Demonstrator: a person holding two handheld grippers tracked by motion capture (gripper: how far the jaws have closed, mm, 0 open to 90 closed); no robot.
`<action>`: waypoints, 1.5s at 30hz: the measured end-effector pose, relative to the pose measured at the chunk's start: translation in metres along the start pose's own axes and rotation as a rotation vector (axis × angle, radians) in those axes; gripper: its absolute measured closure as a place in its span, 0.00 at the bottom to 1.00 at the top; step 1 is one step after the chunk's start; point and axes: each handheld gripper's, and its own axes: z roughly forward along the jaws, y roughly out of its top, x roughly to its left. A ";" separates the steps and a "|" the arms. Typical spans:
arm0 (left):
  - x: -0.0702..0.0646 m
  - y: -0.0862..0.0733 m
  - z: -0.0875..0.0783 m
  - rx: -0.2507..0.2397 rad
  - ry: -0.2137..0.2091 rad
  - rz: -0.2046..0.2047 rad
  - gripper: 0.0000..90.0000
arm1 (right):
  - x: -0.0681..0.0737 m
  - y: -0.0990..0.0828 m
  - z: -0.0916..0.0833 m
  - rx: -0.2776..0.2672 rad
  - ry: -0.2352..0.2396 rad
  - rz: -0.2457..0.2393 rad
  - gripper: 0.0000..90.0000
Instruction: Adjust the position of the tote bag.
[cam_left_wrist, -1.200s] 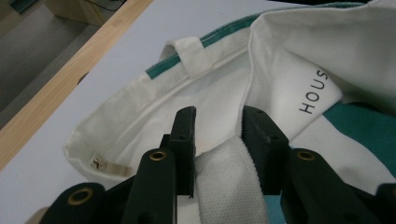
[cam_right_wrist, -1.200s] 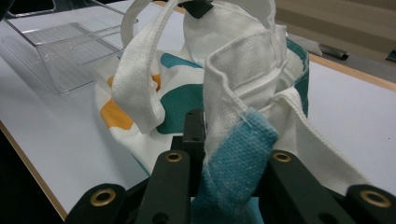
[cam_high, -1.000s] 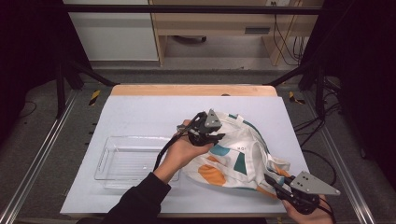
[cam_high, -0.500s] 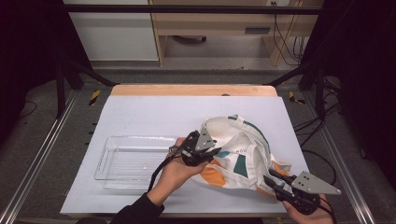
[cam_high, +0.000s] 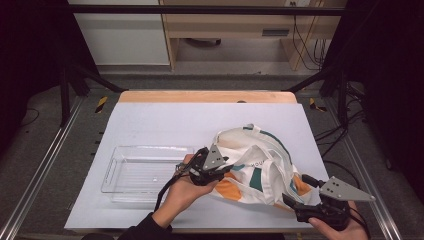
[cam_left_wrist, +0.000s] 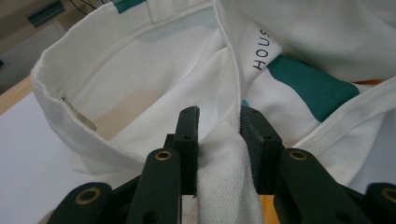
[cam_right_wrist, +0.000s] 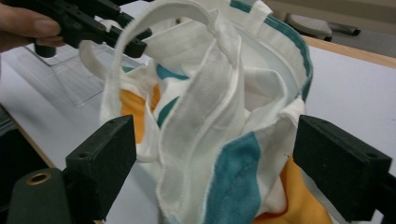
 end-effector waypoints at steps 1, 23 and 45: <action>0.000 0.000 0.000 0.000 0.000 0.000 0.78 | 0.000 0.000 0.000 0.000 0.000 0.000 0.15; -0.006 -0.006 -0.013 -0.008 -0.012 -0.030 0.78 | -0.025 0.095 0.043 0.035 -0.062 -0.049 0.20; -0.013 -0.014 -0.020 0.000 -0.013 -0.004 0.79 | -0.065 0.085 0.103 0.122 -0.102 -0.023 0.45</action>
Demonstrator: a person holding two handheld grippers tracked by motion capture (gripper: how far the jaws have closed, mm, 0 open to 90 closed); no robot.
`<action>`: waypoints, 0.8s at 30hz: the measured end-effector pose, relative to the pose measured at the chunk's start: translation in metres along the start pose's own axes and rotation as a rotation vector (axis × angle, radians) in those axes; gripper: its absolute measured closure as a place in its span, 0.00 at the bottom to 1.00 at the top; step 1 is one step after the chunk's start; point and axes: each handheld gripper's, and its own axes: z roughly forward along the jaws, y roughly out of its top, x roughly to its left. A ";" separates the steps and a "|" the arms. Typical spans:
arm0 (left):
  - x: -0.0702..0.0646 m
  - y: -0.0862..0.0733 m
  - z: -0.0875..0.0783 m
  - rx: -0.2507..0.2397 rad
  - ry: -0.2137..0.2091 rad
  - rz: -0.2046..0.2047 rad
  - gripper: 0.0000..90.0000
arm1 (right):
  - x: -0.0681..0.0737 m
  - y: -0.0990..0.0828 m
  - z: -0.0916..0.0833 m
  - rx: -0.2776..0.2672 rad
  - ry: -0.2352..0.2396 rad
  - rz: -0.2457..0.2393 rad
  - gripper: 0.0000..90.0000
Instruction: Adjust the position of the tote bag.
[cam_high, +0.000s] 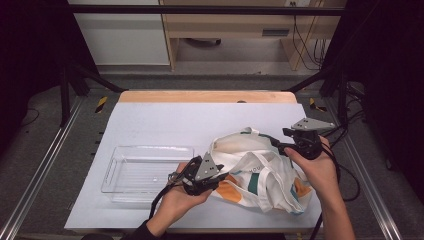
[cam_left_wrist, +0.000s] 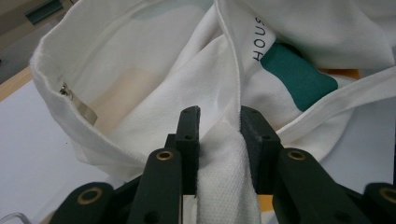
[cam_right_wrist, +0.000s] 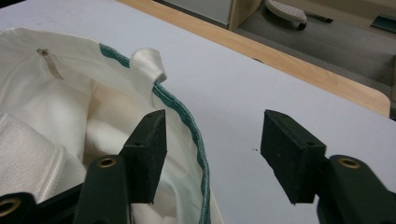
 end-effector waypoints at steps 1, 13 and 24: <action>-0.001 -0.001 0.000 -0.001 0.002 -0.002 0.79 | -0.001 -0.001 0.000 0.000 0.004 0.002 0.43; -0.004 -0.006 -0.008 -0.006 -0.010 -0.006 0.79 | -0.004 -0.013 0.010 0.063 0.019 0.021 0.64; -0.002 -0.006 -0.009 -0.008 -0.024 -0.011 0.75 | 0.002 -0.012 0.008 0.060 0.056 -0.005 0.97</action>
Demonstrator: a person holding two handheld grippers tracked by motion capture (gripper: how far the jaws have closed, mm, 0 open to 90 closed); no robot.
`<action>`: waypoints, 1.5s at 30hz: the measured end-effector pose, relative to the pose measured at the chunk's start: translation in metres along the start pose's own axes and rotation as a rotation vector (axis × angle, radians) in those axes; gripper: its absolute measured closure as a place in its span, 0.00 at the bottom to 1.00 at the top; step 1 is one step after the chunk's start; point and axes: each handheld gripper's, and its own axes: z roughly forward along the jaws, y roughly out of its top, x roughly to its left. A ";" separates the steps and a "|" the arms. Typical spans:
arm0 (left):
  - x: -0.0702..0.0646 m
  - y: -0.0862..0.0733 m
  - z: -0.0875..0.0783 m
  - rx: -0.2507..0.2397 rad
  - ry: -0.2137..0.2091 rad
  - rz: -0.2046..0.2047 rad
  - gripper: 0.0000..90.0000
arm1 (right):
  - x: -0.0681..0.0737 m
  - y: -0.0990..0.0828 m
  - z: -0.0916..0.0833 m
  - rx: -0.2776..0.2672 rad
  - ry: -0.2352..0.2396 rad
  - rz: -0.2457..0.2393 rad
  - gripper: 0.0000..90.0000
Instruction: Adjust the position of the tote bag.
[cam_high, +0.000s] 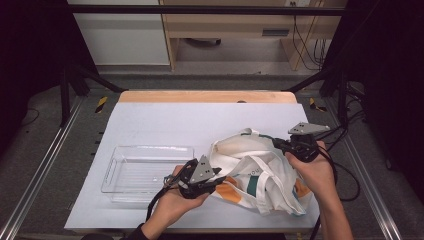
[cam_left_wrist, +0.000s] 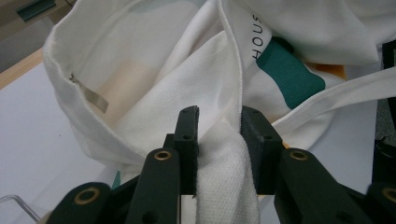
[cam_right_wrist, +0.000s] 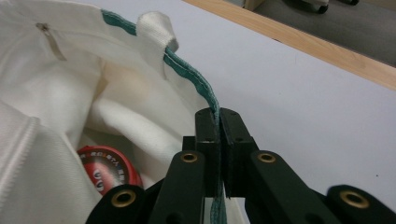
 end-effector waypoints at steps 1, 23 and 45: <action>0.000 0.002 0.000 -0.009 -0.004 -0.005 0.72 | 0.002 0.002 -0.003 -0.006 0.012 -0.001 0.97; 0.002 0.031 0.043 0.066 -0.058 0.041 0.84 | 0.013 0.006 -0.010 -0.033 0.023 -0.027 0.98; -0.031 -0.013 0.021 0.095 -0.084 0.088 0.94 | -0.002 -0.006 -0.006 -0.085 -0.021 -0.017 0.97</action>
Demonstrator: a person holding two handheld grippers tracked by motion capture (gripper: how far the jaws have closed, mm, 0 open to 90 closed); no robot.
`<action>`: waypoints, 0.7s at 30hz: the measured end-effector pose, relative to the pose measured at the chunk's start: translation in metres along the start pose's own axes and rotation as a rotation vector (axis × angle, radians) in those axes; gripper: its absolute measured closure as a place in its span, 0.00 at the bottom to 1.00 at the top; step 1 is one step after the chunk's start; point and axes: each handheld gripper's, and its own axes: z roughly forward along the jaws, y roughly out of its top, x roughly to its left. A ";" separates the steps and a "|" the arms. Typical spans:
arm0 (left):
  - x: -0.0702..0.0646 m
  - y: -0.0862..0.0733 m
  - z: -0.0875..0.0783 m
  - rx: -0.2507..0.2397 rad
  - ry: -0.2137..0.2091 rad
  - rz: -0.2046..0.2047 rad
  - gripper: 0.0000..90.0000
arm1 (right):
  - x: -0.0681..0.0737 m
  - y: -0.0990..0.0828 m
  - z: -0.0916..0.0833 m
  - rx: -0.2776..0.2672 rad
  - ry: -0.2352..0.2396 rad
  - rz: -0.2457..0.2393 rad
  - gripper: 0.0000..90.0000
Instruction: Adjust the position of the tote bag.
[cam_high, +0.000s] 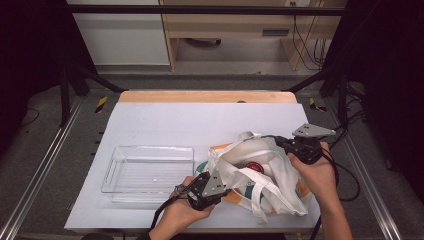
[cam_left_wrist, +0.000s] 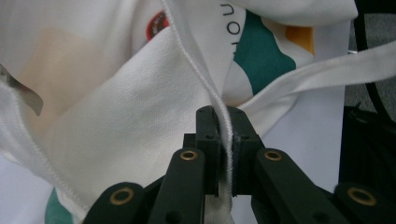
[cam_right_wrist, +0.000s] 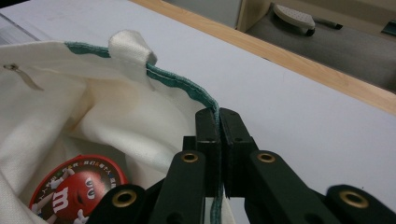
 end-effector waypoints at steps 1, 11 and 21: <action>-0.001 -0.001 0.001 0.008 0.005 0.009 0.94 | 0.000 0.000 0.000 0.001 0.007 -0.002 0.97; 0.000 -0.008 0.005 -0.004 0.012 -0.025 0.92 | 0.004 -0.003 -0.008 -0.004 0.037 -0.017 0.60; 0.004 -0.011 0.005 0.004 0.001 -0.037 0.93 | 0.009 -0.015 0.006 0.118 0.048 -0.064 0.54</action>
